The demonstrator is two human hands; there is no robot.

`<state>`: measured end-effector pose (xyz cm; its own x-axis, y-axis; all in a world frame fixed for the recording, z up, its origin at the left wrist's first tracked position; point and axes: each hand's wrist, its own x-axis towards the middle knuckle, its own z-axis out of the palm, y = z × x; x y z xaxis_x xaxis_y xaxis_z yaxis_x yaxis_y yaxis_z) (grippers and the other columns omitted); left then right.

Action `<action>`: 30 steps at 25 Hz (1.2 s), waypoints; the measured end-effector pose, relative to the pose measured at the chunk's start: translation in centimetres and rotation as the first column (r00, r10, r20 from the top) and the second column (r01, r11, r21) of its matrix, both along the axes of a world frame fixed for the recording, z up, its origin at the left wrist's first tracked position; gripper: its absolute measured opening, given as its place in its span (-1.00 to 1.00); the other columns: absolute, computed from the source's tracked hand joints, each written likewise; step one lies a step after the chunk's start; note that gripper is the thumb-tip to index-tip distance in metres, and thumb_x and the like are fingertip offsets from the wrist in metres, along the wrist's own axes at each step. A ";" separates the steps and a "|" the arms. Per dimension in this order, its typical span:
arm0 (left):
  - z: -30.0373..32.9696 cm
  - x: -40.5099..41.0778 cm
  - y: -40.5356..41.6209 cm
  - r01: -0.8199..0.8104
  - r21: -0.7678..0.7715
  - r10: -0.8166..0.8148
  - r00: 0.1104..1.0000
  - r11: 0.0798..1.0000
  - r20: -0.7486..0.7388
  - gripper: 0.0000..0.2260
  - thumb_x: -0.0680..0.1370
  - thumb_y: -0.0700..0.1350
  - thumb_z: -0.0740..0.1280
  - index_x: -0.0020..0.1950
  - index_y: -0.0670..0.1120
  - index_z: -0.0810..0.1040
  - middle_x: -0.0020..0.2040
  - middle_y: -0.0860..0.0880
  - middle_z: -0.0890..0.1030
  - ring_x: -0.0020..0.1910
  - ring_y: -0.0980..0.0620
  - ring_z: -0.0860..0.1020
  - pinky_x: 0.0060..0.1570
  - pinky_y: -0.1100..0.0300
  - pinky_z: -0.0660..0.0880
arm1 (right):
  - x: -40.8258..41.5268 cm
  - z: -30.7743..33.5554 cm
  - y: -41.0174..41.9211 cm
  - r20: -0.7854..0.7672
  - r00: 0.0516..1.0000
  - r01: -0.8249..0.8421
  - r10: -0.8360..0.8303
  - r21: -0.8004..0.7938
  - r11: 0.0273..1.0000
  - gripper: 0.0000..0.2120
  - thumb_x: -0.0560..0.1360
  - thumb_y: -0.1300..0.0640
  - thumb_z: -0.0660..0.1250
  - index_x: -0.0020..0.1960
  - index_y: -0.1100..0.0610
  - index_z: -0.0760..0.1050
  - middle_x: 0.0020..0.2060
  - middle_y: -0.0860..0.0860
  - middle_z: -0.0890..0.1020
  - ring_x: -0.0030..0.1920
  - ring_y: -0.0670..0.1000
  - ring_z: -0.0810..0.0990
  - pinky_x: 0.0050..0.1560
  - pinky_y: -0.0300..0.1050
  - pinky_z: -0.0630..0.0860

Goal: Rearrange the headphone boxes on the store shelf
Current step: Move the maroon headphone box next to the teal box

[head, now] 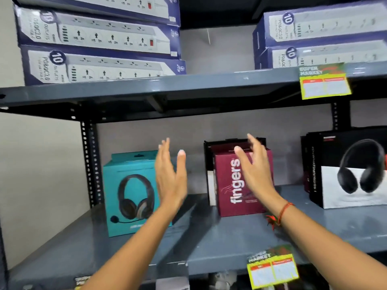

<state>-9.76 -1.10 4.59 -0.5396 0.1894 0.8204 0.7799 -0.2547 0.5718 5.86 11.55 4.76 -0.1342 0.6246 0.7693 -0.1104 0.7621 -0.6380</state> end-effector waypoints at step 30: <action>-3.0 8.2 0.7 -0.276 -0.351 0.407 0.829 0.895 0.384 -0.25 0.51 0.42 -0.23 -0.02 0.04 0.66 0.02 -0.17 0.66 0.04 -0.22 0.57 0.14 -0.05 0.43 | 7.5 -1.8 5.6 0.327 0.834 -0.348 0.444 -0.313 0.884 -0.51 0.37 -0.53 0.13 0.09 -0.24 0.50 0.08 -0.07 0.64 0.16 0.06 0.61 0.31 0.25 0.51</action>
